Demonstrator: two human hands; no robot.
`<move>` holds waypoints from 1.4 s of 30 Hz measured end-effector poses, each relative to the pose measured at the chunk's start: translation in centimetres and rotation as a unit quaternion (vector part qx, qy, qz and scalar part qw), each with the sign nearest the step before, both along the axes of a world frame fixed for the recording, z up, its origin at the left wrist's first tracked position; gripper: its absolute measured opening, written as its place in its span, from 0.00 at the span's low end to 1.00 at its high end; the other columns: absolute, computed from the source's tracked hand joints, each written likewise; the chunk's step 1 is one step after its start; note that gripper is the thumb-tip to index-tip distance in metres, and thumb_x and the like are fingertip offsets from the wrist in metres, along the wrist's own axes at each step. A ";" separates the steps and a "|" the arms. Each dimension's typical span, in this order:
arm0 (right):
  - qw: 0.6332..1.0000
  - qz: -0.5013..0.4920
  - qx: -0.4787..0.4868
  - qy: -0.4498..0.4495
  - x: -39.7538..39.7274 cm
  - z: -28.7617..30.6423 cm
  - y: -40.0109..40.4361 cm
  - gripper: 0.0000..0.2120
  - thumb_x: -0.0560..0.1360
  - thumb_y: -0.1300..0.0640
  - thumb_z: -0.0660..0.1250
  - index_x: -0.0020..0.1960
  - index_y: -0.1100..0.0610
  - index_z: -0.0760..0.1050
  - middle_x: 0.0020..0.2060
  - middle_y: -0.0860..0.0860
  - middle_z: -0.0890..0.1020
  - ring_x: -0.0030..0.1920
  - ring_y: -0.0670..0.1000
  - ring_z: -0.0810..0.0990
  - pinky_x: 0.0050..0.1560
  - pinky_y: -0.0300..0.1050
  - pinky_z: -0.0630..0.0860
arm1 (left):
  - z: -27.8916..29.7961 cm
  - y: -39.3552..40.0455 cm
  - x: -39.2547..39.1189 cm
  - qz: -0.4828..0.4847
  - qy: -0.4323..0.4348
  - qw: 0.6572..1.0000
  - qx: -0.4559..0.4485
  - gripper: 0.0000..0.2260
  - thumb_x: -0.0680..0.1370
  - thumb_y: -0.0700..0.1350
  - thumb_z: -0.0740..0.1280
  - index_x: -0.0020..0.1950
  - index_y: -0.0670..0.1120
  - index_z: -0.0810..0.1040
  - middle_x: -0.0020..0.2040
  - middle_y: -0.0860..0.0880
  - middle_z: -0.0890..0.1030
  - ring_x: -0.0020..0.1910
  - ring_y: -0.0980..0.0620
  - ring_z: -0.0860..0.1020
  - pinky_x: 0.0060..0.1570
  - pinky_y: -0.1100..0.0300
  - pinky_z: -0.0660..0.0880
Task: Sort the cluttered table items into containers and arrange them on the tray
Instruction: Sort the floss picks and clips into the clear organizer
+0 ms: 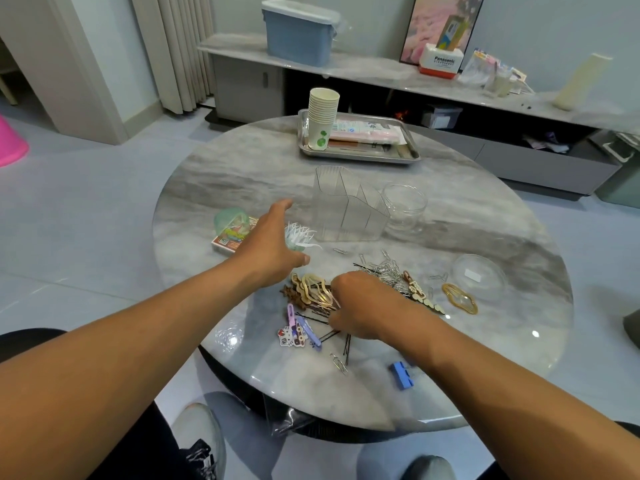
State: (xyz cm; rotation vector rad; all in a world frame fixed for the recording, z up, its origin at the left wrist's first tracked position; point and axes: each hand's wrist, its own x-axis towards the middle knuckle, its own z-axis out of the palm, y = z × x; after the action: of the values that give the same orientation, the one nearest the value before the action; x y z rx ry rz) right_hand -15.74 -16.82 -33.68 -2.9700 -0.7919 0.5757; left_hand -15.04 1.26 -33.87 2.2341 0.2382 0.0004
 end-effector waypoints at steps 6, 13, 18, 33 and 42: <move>0.984 -0.110 0.134 0.040 1.5 2.2 -1.6 0.09 0.74 0.54 0.70 0.40 0.58 0.74 0.37 0.52 0.79 0.34 0.48 0.73 0.33 0.42 0.69 | -0.2 -0.3 0.1 -0.009 0.002 1.000 0.015 0.47 0.70 0.45 0.80 0.80 0.57 0.53 0.76 0.46 0.68 0.71 0.44 0.70 0.65 0.49 0.73; 0.862 -0.273 0.397 0.158 3.1 5.4 -4.2 0.06 0.74 0.58 0.76 0.43 0.60 0.82 0.34 0.50 0.83 0.27 0.40 0.75 0.29 0.34 0.72 | -0.7 -0.7 -0.6 -0.066 -0.032 0.992 0.106 0.50 0.67 0.45 0.82 0.81 0.57 0.54 0.72 0.51 0.73 0.67 0.47 0.74 0.61 0.52 0.75; 0.697 -0.339 0.576 0.260 3.0 6.0 -3.6 0.07 0.76 0.66 0.72 0.52 0.67 0.78 0.35 0.56 0.83 0.31 0.46 0.80 0.33 0.34 0.79 | -0.8 -1.5 -0.9 -0.110 -0.051 0.987 0.102 0.45 0.68 0.48 0.82 0.79 0.57 0.61 0.72 0.54 0.72 0.69 0.51 0.71 0.67 0.52 0.72; 0.687 -0.323 0.592 0.271 1.9 4.5 -1.8 0.08 0.73 0.72 0.71 0.48 0.64 0.75 0.39 0.62 0.84 0.35 0.54 0.85 0.36 0.40 0.83 | -1.3 -3.2 -1.0 -0.143 -0.121 0.977 0.098 0.43 0.70 0.49 0.79 0.79 0.60 0.59 0.72 0.57 0.71 0.70 0.54 0.67 0.64 0.57 0.68; 0.725 -0.251 0.613 0.188 2.3 4.4 -1.5 0.01 0.75 0.67 0.74 0.46 0.64 0.83 0.40 0.59 0.86 0.39 0.53 0.86 0.41 0.39 0.83 | -1.1 -2.9 -0.9 -0.122 -0.115 0.985 0.031 0.39 0.70 0.48 0.79 0.76 0.58 0.65 0.68 0.54 0.73 0.64 0.52 0.73 0.62 0.48 0.76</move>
State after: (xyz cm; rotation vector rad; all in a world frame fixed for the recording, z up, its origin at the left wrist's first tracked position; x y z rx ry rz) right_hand -13.49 -18.30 -29.30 -1.5991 -0.1276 0.3481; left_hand -15.92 -1.68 -34.96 2.2878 -0.1640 0.1347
